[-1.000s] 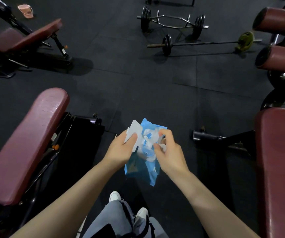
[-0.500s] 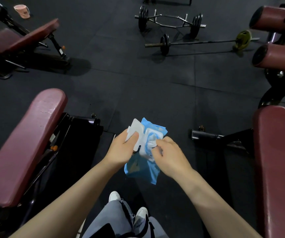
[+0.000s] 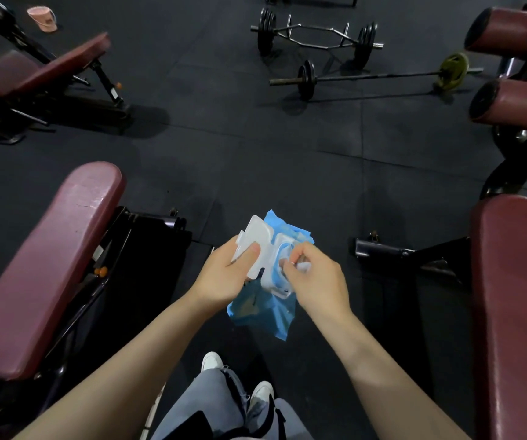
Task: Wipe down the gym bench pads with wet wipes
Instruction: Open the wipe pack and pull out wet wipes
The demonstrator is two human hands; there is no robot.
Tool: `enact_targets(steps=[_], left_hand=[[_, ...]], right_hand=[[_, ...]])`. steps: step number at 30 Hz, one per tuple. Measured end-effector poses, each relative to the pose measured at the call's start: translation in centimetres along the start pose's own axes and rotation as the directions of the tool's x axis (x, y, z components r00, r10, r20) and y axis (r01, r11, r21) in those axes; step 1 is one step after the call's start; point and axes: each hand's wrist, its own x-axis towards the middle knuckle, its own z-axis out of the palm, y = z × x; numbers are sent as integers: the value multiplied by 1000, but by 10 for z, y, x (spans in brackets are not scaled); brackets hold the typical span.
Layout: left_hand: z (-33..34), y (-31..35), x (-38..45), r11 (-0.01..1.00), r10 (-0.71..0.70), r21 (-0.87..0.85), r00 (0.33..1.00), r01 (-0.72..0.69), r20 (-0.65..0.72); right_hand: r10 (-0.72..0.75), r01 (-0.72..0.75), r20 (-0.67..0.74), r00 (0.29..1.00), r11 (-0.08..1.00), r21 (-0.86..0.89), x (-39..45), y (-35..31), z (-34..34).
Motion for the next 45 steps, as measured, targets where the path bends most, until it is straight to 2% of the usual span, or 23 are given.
enact_targets(steps=[4,5,10,14,16,18,22,24,27,29,35,40,45], left_hand=[[-3,-2,3,998,-23,-59,1000,22,-14],[-4,-2,3,997,-29,-65,1000,28,-12],[1,-5,4,998,-23,-52,1000,23,-3],[0,-12,5,993,-70,-92,998,70,2],[-3,-17,7,985,-98,-146,995,96,-9],[-4,-18,7,976,-111,-192,994,106,-17],[-4,-17,6,976,-91,-197,996,91,9],[-4,-17,4,978,-81,-190,996,86,35],[-3,-17,1,985,-47,-160,994,62,95],[-1,-16,-2,989,-31,-144,994,46,108],[-5,-20,-1,997,11,-82,994,-2,110],[1,-27,-3,992,53,102,980,-74,192],[5,-29,-12,925,152,296,947,-238,285]], right_hand=[[-108,77,215,971,986,146,0,13,-5],[-136,105,269,953,986,126,-2,14,-7],[-145,251,403,903,942,-223,-11,3,-16],[-147,279,469,871,934,-224,-9,5,-23],[-190,284,422,887,943,-174,-10,11,-24],[-200,224,314,928,974,-43,-14,17,-21],[-71,52,139,988,989,139,-11,17,-8],[14,-47,131,991,968,247,-9,13,-5],[171,-237,181,968,858,456,-5,12,0],[216,-285,197,956,840,461,-3,17,6],[216,-285,192,957,815,505,-4,18,8],[226,-266,140,964,836,480,-2,19,12],[171,-217,138,976,841,496,-5,19,11]])
